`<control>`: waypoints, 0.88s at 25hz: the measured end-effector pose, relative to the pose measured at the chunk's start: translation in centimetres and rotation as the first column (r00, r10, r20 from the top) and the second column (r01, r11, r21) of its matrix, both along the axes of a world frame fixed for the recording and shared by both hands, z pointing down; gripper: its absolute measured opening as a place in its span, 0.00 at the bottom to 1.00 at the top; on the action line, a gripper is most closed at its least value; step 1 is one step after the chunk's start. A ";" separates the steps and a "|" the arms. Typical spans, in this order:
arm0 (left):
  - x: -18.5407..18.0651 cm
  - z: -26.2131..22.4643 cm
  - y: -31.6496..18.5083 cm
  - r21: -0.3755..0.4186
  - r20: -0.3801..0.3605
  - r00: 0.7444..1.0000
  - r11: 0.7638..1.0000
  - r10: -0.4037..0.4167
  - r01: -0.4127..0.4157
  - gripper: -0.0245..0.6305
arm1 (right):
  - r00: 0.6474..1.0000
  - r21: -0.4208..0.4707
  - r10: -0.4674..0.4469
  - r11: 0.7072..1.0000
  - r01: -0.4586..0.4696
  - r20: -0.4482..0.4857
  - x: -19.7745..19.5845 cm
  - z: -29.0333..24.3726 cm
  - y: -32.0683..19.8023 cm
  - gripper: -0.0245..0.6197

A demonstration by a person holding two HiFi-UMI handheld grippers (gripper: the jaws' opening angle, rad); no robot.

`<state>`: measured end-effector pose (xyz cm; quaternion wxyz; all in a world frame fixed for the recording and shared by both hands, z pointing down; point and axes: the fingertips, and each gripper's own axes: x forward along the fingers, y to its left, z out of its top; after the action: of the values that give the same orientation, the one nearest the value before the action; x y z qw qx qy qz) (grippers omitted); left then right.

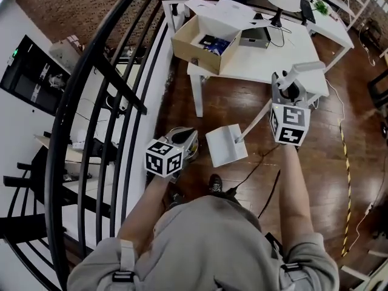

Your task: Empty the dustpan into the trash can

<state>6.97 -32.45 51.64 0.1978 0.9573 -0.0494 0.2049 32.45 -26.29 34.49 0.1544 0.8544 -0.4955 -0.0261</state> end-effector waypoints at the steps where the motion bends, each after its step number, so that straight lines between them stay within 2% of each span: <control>1: 0.3 0.2 0.2 -0.002 0.011 1.000 1.000 0.001 -0.001 0.04 | 1.000 -0.009 0.012 1.000 -0.012 0.010 0.9 1.4 0.2 0.18; 10: 2.7 1.8 1.7 -0.013 0.089 0.996 1.000 -0.025 0.026 0.04 | 0.993 -0.034 0.108 0.994 -0.106 0.053 7.5 12.8 2.6 0.18; 18: 4.3 3.5 2.3 -0.018 0.135 0.989 0.998 -0.056 0.059 0.04 | 0.989 -0.069 0.097 0.994 -0.090 0.111 8.7 19.8 1.2 0.17; 22: 3.5 4.3 2.2 -0.021 0.162 0.984 0.996 -0.078 0.083 0.04 | 0.988 -0.081 0.101 0.992 -0.092 0.116 9.0 22.8 0.0 0.18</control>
<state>10.47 -30.24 55.95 0.2144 0.9320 -0.1010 0.2741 41.48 -26.31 57.29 0.1574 0.8709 -0.4627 0.0516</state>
